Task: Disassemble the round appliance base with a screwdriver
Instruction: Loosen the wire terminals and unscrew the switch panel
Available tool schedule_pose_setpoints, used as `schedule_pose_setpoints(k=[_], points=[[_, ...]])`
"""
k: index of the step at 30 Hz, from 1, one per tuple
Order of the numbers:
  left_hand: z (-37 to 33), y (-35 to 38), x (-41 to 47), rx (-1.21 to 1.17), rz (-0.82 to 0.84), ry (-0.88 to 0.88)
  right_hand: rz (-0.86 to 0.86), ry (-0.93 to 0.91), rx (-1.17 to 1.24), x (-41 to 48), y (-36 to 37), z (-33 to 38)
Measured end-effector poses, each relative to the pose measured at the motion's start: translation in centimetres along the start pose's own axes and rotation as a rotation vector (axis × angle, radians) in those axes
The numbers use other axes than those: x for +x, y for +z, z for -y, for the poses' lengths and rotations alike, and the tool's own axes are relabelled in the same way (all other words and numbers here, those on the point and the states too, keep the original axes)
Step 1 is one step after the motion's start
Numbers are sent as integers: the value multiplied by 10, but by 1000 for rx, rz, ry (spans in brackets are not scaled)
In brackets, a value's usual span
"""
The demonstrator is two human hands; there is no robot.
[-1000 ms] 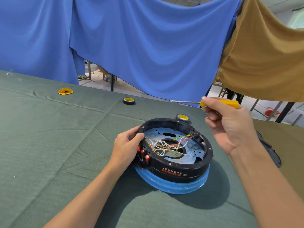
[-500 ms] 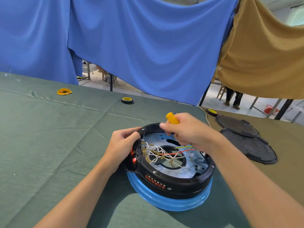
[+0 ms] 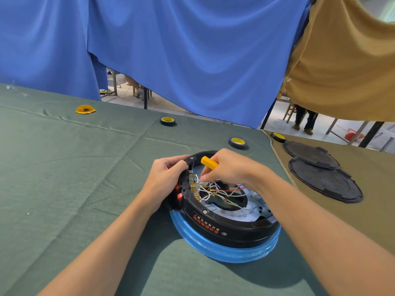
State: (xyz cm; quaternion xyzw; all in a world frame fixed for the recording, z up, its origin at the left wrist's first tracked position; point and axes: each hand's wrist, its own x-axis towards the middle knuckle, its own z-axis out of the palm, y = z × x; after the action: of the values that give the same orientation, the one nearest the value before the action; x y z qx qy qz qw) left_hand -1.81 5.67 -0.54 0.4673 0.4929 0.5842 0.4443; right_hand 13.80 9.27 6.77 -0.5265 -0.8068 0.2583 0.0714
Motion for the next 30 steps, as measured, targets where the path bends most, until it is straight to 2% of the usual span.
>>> schedule_pose_setpoints(k=[6, 11, 13, 17, 21, 30], points=[[-1, 0, -1, -32, 31, 30, -72, -53, 126, 1, -9, -1], [0, 0, -1, -31, 31, 30, -162, -101, 373, 0, -18, -2], [1, 0, -1, -34, 29, 33, -220, -102, 464, -1, -21, -2], [2, 0, -1, -32, 45, 59, -416, -94, 453, 1, -27, -3], [2, -1, -1, -30, 58, 73, -607, -58, 548, 2, -36, -4], [-1, -4, -3, 28, 68, 85, -761, 24, 799, -16, -63, -15]])
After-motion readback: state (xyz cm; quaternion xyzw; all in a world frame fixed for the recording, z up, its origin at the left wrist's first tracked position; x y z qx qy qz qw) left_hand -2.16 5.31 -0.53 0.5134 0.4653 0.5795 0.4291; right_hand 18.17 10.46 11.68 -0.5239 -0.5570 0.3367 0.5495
